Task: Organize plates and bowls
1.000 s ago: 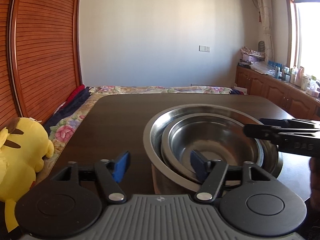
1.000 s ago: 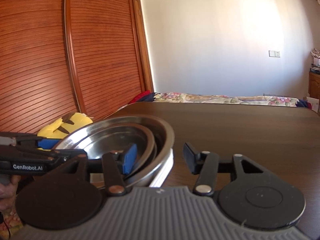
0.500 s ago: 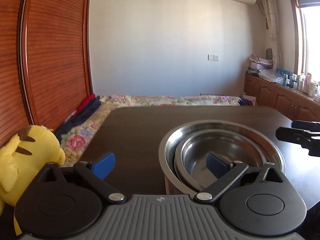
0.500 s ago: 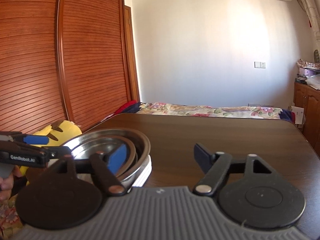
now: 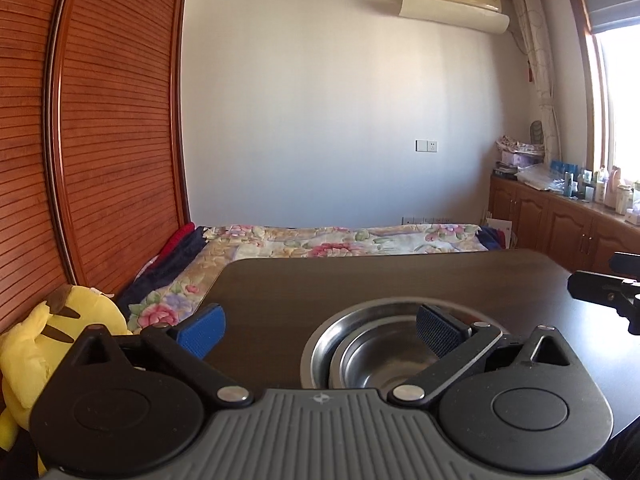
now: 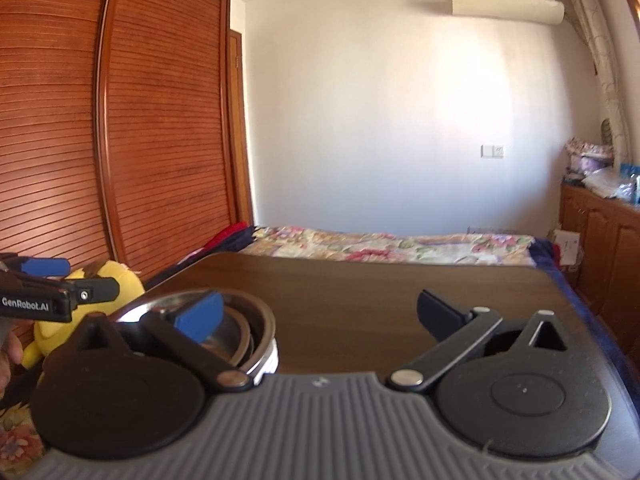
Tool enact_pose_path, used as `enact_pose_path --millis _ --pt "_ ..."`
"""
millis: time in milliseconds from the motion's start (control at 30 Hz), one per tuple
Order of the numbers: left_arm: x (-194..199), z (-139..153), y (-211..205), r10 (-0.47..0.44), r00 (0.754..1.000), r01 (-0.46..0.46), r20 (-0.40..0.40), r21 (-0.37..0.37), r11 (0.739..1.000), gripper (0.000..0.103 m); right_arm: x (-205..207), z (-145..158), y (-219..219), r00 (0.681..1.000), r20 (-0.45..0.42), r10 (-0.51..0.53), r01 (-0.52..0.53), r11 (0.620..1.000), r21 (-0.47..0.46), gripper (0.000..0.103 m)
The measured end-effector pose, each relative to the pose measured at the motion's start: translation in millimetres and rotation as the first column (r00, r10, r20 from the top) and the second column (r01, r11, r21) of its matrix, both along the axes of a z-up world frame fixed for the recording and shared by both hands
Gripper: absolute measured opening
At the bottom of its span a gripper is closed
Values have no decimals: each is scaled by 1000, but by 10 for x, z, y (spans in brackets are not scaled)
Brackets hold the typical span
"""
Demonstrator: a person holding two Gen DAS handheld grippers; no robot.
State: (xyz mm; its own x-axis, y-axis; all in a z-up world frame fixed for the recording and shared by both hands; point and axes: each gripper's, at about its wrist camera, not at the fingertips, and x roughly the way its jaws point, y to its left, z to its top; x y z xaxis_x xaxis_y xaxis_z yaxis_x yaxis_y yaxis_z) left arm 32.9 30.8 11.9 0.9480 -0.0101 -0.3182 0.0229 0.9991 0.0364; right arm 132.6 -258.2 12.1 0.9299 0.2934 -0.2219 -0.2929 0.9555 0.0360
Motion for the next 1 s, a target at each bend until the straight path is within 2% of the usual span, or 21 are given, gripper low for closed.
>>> enact_pose_path --millis 167,300,600,1000 --pt "-31 98 -131 16 1000 -16 3 24 1000 103 -70 99 -80 999 9 -53 53 999 -1 103" --pt "-71 143 -252 -29 1000 29 0 -5 1000 103 -131 131 -115 995 19 -94 94 996 0 103" --pt "-250 90 -564 -90 996 90 -9 27 996 103 -292 98 -225 984 11 -175 175 985 5 103" --pt "-358 14 -487 -55 998 56 -17 38 998 103 -392 10 -267 980 11 -199 199 980 -13 103"
